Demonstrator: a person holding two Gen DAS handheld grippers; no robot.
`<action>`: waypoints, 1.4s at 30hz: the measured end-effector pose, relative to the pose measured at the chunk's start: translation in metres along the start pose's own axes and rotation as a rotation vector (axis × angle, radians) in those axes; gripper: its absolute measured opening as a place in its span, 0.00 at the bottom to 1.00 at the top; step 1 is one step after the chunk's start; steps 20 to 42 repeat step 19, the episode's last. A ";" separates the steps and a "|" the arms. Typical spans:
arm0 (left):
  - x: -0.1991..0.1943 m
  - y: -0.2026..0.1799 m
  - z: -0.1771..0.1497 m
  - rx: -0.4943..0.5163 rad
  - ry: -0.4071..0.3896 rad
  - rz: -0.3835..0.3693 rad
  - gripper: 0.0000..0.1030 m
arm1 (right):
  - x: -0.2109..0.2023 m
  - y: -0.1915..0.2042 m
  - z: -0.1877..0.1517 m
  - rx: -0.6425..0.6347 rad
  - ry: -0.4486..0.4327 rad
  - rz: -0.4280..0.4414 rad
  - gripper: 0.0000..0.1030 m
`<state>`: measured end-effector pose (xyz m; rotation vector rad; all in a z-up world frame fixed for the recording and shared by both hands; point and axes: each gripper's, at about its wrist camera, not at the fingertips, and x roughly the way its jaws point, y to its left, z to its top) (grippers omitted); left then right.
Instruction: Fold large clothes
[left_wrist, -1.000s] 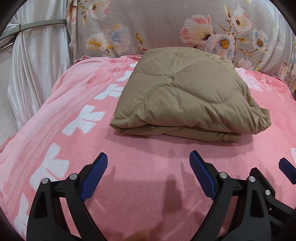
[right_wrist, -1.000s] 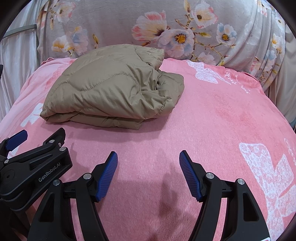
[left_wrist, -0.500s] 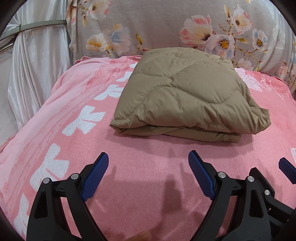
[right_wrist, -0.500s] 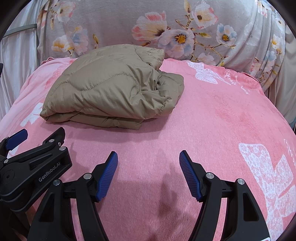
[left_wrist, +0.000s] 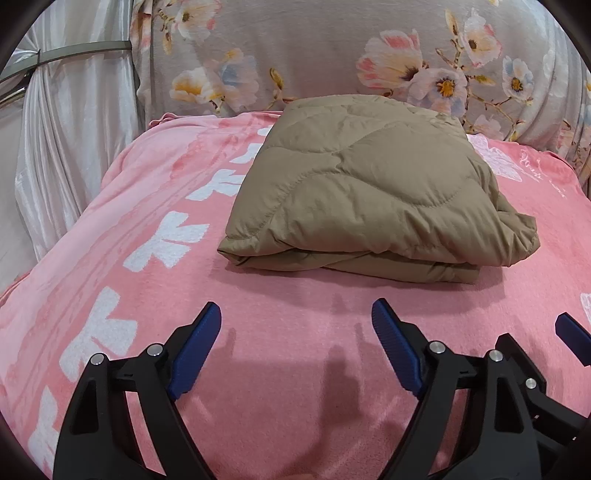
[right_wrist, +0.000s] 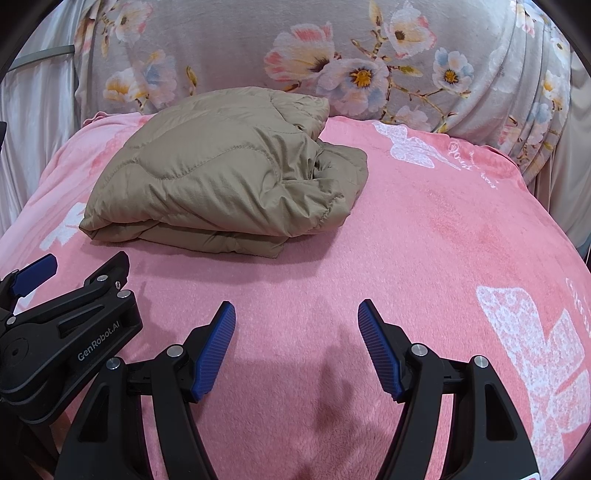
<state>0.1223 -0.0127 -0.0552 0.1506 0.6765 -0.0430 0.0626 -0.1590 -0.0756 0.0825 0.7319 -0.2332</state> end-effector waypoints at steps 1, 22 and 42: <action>0.000 0.000 0.000 0.000 0.001 0.000 0.79 | 0.000 0.001 0.000 0.000 0.000 0.000 0.66; 0.003 -0.004 0.000 0.013 0.001 -0.004 0.73 | 0.001 0.001 0.000 -0.003 0.000 0.000 0.66; 0.003 -0.004 0.000 0.013 0.001 -0.004 0.73 | 0.001 0.001 0.000 -0.003 0.000 0.000 0.66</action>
